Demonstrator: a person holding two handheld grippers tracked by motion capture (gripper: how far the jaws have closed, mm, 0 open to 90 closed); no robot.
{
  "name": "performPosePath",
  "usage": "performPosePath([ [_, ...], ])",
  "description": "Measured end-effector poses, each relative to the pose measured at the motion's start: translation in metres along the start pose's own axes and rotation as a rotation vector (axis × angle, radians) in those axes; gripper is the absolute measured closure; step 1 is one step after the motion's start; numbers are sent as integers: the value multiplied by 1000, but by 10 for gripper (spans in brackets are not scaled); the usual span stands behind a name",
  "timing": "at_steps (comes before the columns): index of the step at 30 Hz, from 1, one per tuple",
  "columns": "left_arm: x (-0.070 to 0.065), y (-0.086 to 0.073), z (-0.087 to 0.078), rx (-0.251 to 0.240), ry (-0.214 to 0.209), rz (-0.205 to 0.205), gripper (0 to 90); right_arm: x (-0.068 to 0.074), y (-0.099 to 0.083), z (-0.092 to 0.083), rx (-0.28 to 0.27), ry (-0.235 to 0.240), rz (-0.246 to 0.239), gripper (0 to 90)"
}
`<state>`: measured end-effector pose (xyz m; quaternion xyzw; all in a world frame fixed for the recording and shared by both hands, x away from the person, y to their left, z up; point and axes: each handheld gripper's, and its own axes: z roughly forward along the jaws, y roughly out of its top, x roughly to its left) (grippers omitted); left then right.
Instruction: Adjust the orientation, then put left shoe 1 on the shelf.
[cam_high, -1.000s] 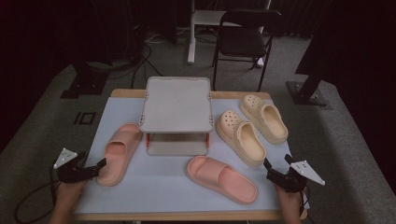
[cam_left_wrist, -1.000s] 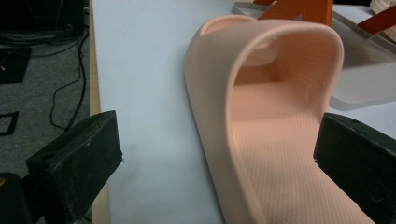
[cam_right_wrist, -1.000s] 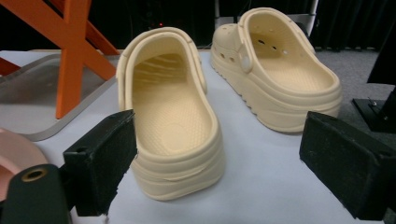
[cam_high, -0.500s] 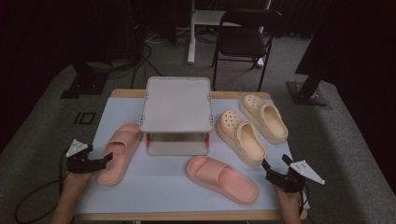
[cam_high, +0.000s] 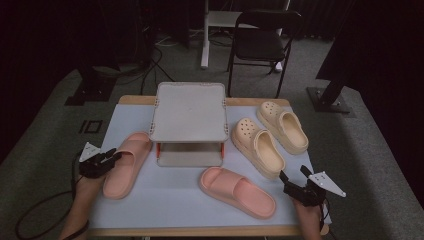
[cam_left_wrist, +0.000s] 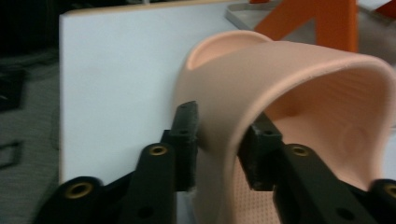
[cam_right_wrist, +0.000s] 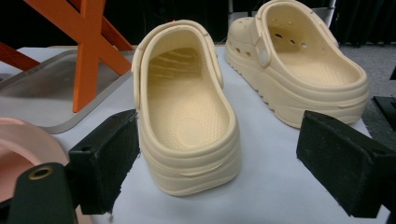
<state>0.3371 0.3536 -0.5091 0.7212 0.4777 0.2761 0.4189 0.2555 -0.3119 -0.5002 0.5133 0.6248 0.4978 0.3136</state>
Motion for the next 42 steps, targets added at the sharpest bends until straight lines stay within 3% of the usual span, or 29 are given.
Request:
performPosePath([
  [2, -2, 1, -1, 10, 31, 24, 739, -1, 0, 0, -2, 1, 1, 127],
  [7, -5, -1, -8, 13, 47, 41, 802, -3, -1, 2, 2, 21, 5, 113],
  [10, -8, -3, -13, 14, 52, 51, 810, -1, -1, 3, 8, 8, -33, 109],
  [14, -12, -8, -24, -11, 37, 37, 810, 0, 0, 2, -2, 25, -35, 109],
  [26, -42, -2, -46, -57, -25, 71, 823, -2, 1, 2, -11, -18, -66, 109],
  [32, -59, 1, -48, -67, -44, 76, 824, -2, 1, 1, -10, -15, -60, 109],
  [38, -75, 2, -41, -70, -55, 93, 824, -3, 1, 1, -7, -7, -53, 109],
  [42, -84, 5, -35, -64, -49, 84, 823, -4, 2, 1, -5, 0, -49, 109],
])
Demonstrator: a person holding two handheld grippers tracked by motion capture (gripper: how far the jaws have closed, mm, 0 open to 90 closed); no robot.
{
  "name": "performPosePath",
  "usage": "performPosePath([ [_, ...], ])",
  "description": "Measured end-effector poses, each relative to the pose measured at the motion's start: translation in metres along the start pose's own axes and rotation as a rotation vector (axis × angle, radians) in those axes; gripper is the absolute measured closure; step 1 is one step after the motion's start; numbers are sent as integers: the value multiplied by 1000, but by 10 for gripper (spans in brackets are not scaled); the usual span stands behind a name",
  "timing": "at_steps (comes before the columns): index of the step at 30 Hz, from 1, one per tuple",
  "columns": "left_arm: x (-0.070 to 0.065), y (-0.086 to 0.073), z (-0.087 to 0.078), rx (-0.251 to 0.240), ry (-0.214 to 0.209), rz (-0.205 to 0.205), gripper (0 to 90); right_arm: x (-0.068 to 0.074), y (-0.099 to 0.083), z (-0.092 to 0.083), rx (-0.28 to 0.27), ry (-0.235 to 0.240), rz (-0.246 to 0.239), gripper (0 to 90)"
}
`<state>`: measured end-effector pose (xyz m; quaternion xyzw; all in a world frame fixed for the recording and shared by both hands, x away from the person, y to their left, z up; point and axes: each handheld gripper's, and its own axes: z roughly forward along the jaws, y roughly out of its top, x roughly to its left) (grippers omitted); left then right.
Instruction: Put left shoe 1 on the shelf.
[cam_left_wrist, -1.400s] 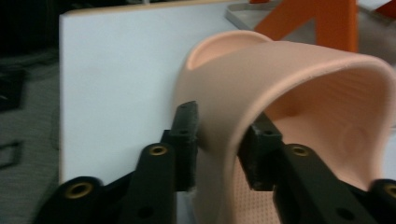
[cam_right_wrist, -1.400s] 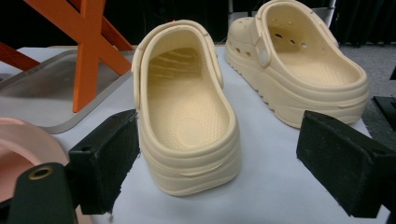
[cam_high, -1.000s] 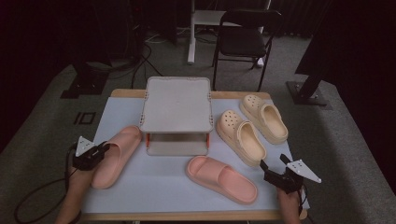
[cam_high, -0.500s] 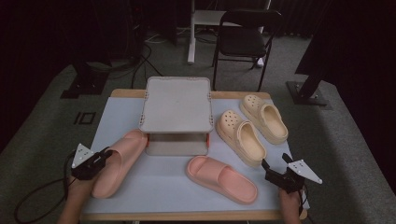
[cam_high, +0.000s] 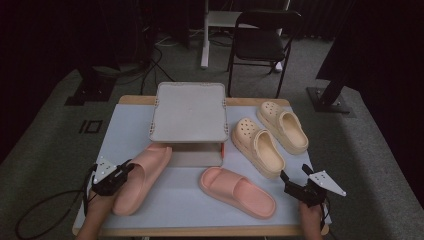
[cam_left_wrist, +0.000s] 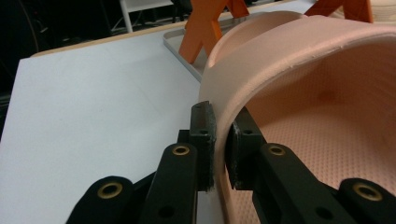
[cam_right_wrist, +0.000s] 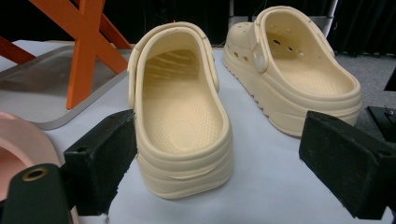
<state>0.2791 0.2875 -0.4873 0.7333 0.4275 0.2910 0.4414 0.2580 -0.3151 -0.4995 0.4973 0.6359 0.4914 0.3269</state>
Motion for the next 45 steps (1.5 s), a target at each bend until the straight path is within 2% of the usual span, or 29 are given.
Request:
performPosePath([
  [2, -4, 1, 4, 4, 7, -9, 824, 0, 0, 0, 0, 1, 0, 109],
  [12, -19, 11, 15, -39, 48, -53, 831, 0, 1, 0, -5, 10, 9, 109],
  [16, -26, 14, 20, -39, 60, -43, 832, 0, 2, 1, -4, 12, 4, 109],
  [24, -45, 20, 40, -37, 105, -64, 831, -1, 1, 1, -4, 16, 11, 109],
  [27, -52, 22, 48, -36, 131, -96, 830, -1, 1, 1, -2, 18, 15, 109],
  [32, -65, 26, 59, -31, 206, -140, 828, -2, 1, 1, -2, 21, 22, 109],
  [35, -69, 26, 66, -28, 232, -178, 827, -3, 1, 1, -3, 21, 23, 109],
  [37, -72, 26, 71, -21, 252, -188, 826, -3, 1, 1, -1, 24, 27, 109],
  [39, -74, 26, 77, -7, 261, -212, 819, -4, 0, 2, -2, 27, 32, 109],
  [41, -76, 27, 82, -1, 275, -218, 813, -5, 0, 2, 1, 26, 33, 109],
  [45, -80, 28, 90, 5, 266, -227, 759, -5, 0, 3, 0, 29, 33, 109],
])
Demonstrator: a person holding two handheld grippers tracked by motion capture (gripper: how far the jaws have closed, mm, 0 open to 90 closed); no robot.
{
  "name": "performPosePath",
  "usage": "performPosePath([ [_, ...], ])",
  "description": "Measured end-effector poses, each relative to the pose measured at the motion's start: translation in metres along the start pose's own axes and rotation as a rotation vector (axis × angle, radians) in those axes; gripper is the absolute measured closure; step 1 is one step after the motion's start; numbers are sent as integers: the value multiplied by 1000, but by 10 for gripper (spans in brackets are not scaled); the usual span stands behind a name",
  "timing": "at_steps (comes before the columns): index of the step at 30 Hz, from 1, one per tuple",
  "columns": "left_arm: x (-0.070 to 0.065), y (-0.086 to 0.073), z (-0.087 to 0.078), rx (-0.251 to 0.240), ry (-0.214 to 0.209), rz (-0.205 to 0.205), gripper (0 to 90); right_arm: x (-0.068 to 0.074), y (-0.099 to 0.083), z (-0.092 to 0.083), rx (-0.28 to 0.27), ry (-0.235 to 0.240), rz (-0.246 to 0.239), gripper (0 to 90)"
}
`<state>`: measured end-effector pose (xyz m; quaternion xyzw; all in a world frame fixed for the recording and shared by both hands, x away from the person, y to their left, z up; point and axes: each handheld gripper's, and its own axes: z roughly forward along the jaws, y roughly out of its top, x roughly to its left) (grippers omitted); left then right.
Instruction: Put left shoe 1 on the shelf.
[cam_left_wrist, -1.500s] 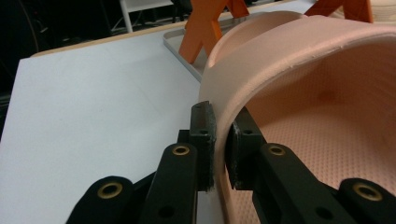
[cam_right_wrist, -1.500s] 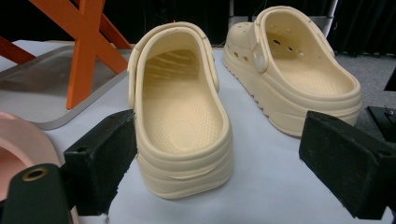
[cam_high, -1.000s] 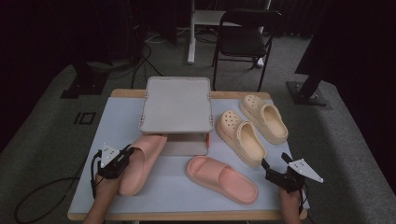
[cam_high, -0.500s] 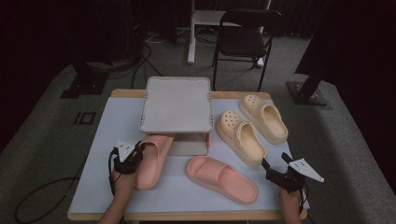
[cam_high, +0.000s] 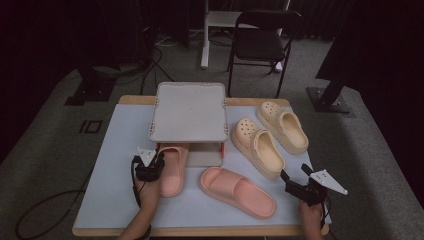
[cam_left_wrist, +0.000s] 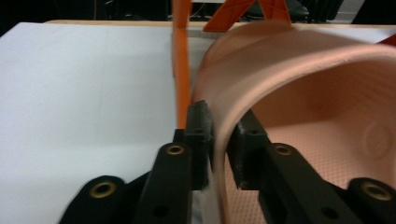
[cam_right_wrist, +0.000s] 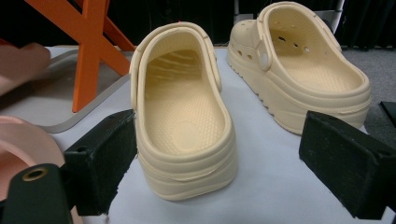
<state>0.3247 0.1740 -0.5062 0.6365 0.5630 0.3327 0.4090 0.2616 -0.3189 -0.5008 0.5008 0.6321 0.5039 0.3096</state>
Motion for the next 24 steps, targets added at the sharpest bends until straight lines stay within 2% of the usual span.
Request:
performPosePath([
  [2, -1, 0, 1, 3, -17, -3, 705, 0, 0, 0, 1, 0, 3, 109],
  [3, -1, 1, 0, -8, -28, -14, 690, 0, 0, 0, 2, 1, 3, 109],
  [6, 1, 2, -5, -27, -48, -13, 636, -1, 0, 0, 1, 1, 2, 109],
  [11, 6, 3, -15, -27, -95, -23, 635, 0, 0, -1, 1, 1, -1, 109],
  [21, 16, 6, -54, -49, -170, -30, 635, 1, 1, -2, 3, -1, -9, 109],
  [24, 16, 4, -67, -49, -193, -13, 636, 1, 1, -2, 2, 0, -12, 109],
])
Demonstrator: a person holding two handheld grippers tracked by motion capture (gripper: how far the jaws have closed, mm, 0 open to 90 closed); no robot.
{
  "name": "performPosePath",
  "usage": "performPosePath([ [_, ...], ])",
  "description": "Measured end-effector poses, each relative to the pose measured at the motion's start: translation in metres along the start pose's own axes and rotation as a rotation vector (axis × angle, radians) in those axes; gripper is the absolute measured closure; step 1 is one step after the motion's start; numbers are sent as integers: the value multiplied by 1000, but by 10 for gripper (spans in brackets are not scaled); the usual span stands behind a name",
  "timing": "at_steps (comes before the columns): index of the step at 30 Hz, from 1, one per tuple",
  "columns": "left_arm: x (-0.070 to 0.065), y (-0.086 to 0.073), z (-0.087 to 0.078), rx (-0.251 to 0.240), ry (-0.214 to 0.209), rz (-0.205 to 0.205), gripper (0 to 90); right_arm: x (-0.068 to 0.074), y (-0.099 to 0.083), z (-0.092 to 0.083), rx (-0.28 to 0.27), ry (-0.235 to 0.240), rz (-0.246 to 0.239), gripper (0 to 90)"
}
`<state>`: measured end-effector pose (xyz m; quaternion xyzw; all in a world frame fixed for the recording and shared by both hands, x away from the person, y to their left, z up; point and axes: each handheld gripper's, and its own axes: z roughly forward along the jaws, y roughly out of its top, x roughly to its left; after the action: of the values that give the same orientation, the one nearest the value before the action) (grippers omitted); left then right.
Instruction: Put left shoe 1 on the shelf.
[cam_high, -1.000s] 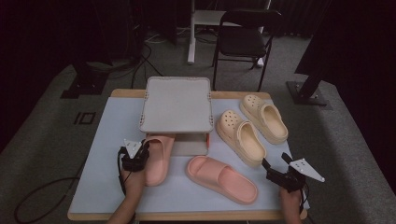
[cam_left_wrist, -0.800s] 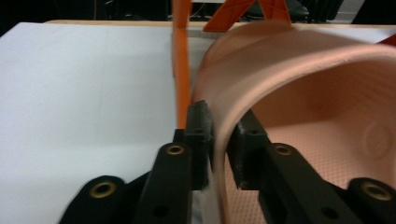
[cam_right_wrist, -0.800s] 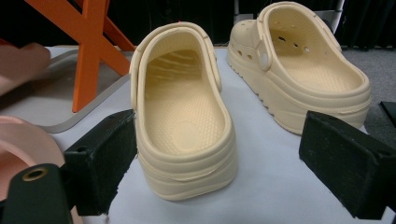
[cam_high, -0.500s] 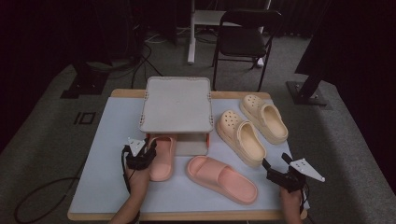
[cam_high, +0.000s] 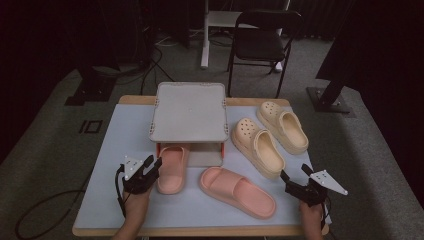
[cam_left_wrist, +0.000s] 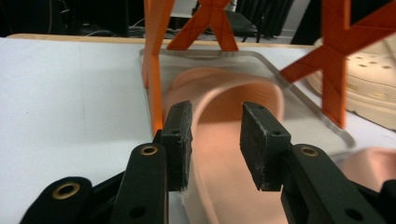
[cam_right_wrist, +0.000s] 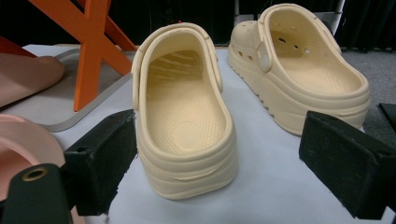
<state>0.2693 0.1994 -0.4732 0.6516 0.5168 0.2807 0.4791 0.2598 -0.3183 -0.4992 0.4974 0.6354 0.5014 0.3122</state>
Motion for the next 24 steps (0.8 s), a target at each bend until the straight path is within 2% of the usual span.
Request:
performPosePath([
  [9, -9, -17, -24, 30, -46, 34, 636, 0, 0, 0, 4, 1, 3, 109],
  [13, -12, -26, -29, 57, -77, 61, 635, 0, 0, 0, 5, 0, 4, 109],
  [14, -14, -31, -32, 60, -83, 90, 635, 0, 0, 0, 6, 1, 5, 109],
  [15, -14, -33, -33, 75, -89, 92, 635, 0, 0, 1, 8, 0, 5, 109],
  [19, -16, -41, -39, 73, -86, 87, 636, 1, -1, 1, 11, 0, 3, 109],
  [24, -26, -53, -40, 100, -93, 122, 637, 1, -1, 2, 12, 2, 6, 109],
])
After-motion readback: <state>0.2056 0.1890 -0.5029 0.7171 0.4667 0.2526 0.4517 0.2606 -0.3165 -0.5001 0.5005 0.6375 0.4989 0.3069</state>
